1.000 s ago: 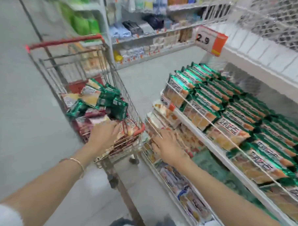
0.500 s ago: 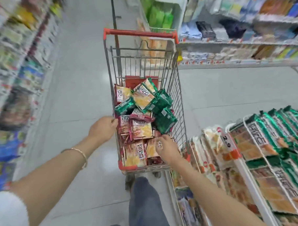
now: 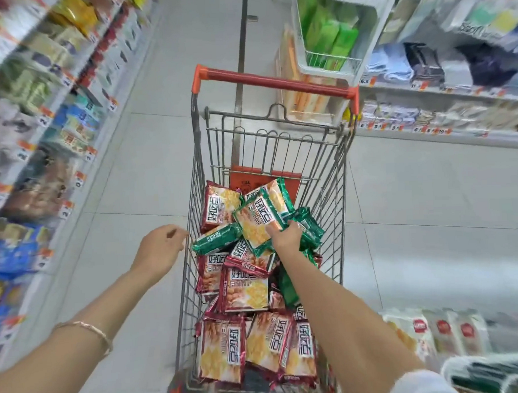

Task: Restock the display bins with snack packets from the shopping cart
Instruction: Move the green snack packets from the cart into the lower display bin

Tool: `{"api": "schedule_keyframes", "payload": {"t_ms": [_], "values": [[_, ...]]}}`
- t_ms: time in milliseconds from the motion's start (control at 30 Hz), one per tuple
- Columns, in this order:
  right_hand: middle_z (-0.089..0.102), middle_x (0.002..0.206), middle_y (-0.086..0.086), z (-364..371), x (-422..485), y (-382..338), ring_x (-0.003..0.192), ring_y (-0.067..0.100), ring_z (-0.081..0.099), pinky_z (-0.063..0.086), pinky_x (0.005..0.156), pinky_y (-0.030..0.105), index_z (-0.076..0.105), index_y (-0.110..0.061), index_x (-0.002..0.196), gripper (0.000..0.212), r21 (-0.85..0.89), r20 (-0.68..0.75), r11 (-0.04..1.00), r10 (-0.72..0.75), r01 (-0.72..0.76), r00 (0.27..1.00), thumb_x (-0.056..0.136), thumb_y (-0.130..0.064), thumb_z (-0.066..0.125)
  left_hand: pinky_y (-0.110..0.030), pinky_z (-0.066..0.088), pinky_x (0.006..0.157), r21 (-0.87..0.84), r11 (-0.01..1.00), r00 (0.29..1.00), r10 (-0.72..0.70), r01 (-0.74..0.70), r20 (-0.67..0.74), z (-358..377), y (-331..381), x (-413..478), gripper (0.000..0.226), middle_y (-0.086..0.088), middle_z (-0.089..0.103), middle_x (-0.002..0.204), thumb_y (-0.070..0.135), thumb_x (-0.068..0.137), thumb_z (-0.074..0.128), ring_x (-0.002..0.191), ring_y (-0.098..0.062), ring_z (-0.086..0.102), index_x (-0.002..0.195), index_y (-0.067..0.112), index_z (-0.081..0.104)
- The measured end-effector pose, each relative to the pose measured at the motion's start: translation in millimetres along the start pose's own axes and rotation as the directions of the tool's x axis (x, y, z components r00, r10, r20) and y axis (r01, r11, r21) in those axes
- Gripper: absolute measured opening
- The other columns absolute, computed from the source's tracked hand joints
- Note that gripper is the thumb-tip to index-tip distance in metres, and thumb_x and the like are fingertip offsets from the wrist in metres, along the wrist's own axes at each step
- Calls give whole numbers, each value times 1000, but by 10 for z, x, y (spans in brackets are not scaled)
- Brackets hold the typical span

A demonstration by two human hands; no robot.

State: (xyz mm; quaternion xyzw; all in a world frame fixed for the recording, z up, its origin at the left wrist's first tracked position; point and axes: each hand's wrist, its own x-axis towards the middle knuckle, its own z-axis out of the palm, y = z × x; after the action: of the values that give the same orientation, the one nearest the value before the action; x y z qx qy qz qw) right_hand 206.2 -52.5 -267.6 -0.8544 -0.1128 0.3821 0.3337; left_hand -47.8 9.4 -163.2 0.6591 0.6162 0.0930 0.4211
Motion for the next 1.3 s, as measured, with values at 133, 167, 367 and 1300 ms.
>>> {"api": "schedule_keyframes", "payload": {"t_ms": [133, 167, 367, 1300], "values": [[69, 102, 14, -43, 80, -40, 72, 30, 68, 59, 73, 44, 65, -5, 121, 33, -89, -3, 983, -163, 162, 987, 95, -26, 67, -44, 52, 94, -124, 991, 998, -41, 47, 56, -57, 26, 116, 18, 3, 69, 106, 23, 101, 51, 93, -15, 67, 101, 18, 68], [69, 104, 13, -117, 47, -48, 72, 29, 66, 59, 73, 41, 69, -7, 116, 27, -62, -2, 970, -234, 233, 972, 95, -24, 66, -45, 52, 95, -140, 989, 996, -41, 52, 75, -49, 38, 135, 16, 3, 69, 107, 24, 101, 52, 98, -17, 66, 101, 20, 68], [70, 111, 1, -845, -57, -193, 103, 20, 66, 51, 87, 32, 73, -20, 112, 23, 60, 250, 909, -415, 414, 875, 93, -32, 69, -43, 45, 105, -140, 990, 983, 17, 9, 185, 263, 498, 219, 69, 2, 54, 138, 54, 85, 63, 124, -18, 53, 142, 19, 49], [61, 129, 15, -886, -438, 95, 122, 27, 52, 49, 101, 48, 49, -13, 113, 73, -277, 115, 218, -959, 936, 257, 57, 25, 77, -50, 52, 97, -750, 573, 931, -330, 329, 156, 206, 56, -48, 59, -8, 69, 122, 48, 84, 70, 111, -30, 66, 133, 20, 54]]}}
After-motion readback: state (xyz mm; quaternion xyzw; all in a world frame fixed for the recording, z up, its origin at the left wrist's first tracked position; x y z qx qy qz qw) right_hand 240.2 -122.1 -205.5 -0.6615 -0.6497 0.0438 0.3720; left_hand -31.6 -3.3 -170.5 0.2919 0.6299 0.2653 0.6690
